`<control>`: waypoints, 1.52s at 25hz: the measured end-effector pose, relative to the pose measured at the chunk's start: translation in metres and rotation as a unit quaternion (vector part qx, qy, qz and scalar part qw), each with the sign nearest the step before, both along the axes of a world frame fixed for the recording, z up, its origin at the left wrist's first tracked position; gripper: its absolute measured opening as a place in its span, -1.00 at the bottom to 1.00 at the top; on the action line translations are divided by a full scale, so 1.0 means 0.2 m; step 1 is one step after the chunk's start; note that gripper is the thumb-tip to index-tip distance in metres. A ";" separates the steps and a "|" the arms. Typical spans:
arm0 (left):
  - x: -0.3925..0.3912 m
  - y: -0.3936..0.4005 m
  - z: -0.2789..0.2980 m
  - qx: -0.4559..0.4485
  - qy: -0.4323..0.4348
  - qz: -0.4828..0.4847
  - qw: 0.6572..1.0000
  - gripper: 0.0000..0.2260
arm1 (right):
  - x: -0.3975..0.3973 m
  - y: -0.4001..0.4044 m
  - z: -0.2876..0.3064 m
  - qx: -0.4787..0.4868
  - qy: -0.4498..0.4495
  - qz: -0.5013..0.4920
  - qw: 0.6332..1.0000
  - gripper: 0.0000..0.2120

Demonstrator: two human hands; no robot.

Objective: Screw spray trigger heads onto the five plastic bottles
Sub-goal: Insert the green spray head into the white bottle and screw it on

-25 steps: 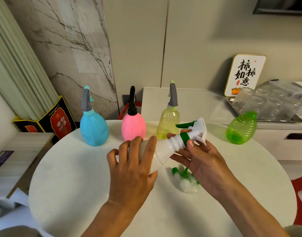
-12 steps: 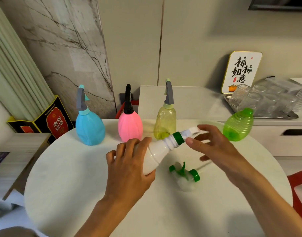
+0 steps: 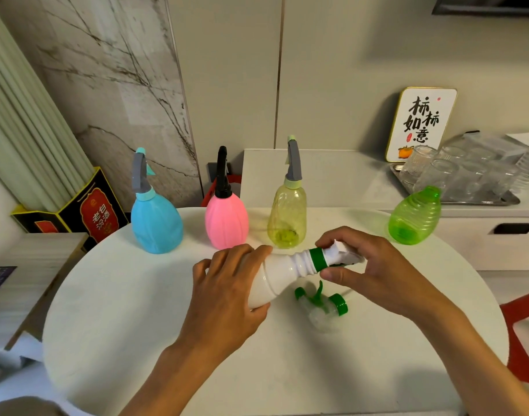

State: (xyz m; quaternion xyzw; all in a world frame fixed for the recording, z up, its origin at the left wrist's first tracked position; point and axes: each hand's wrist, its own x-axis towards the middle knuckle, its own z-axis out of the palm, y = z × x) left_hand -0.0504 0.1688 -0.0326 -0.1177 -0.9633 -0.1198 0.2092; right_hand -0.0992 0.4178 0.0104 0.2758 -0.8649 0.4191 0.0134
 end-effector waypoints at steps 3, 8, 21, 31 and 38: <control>0.00 -0.01 0.01 -0.007 0.008 -0.005 1.000 -0.17 | 0.00 -0.02 -0.02 -0.004 -0.021 0.016 1.000 -0.70; 0.00 -0.02 0.00 -0.029 0.004 -0.010 1.000 -0.15 | -0.01 -0.03 -0.03 -0.034 -0.093 0.018 0.995 -0.75; 0.01 -0.01 -0.01 -0.014 0.028 -0.015 0.999 -0.14 | 0.00 -0.05 -0.04 -0.105 -0.106 0.009 0.989 -0.58; 0.01 0.03 0.02 0.280 -0.247 -0.025 0.927 -0.30 | -0.05 0.00 0.02 -0.427 -0.345 -0.087 0.832 -0.57; 0.03 0.06 0.06 0.470 -0.368 -0.109 0.795 -0.49 | -0.05 -0.08 -0.06 -0.474 -0.401 -0.020 0.784 -0.64</control>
